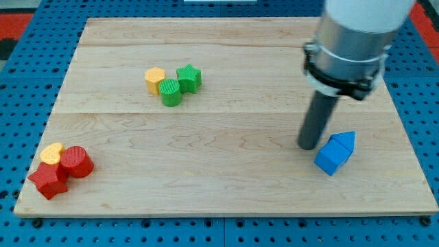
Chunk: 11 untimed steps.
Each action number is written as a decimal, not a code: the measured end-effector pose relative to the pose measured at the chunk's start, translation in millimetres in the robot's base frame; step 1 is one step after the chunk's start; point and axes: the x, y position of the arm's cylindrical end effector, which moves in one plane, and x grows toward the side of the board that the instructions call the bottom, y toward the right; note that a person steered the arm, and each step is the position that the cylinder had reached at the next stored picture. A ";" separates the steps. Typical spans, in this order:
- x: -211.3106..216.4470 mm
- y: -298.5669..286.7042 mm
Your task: Separate yellow heart and the red star
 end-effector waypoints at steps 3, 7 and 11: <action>-33.2 -326.8; 101.1 -414.1; 77.3 -372.3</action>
